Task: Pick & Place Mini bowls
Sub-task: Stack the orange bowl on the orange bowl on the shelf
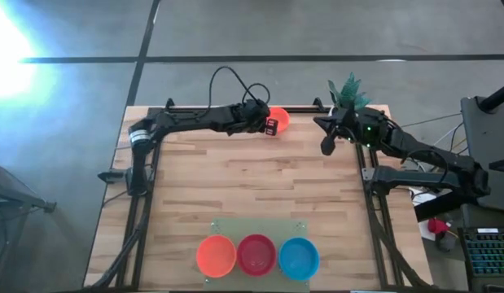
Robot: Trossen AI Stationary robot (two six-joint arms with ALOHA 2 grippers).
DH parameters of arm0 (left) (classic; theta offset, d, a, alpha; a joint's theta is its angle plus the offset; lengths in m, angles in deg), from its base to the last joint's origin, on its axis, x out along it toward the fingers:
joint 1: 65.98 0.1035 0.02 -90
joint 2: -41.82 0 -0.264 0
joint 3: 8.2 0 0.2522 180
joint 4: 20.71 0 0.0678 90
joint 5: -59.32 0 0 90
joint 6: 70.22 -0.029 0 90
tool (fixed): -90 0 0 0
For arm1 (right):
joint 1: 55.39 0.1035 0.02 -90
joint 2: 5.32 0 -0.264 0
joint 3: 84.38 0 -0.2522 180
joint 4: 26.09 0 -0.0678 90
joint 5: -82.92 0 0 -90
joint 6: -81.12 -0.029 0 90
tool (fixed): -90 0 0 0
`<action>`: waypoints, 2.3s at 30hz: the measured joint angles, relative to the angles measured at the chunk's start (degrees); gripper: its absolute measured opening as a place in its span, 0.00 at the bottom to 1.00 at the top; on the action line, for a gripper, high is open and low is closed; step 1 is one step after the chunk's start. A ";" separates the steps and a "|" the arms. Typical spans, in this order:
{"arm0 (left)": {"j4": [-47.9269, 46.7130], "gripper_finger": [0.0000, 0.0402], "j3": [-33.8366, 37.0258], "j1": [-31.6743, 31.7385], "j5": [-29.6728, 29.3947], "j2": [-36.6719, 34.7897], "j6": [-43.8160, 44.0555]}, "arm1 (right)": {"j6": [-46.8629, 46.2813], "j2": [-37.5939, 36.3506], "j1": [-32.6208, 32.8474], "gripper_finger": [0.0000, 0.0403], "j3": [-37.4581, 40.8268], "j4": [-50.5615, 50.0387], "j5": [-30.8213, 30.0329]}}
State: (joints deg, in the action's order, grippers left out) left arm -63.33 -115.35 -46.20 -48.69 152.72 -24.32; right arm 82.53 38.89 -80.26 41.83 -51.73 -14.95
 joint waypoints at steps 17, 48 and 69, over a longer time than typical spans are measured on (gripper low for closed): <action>2.63 0.16 0.00 -0.33 -2.47 8.35 19.95 | 3.33 0.13 0.00 0.02 0.02 -0.11 1.08; 11.07 0.16 1.84 0.89 -7.24 9.78 31.38 | 5.25 0.15 0.00 0.02 0.02 -2.91 2.00; 14.23 0.16 1.86 1.49 -5.12 12.33 32.41 | 4.99 0.17 -0.02 0.02 0.02 -2.83 1.96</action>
State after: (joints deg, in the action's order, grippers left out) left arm -49.11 -113.49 -44.71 -53.81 165.05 8.10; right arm 87.52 39.06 -80.28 41.85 -54.55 -12.99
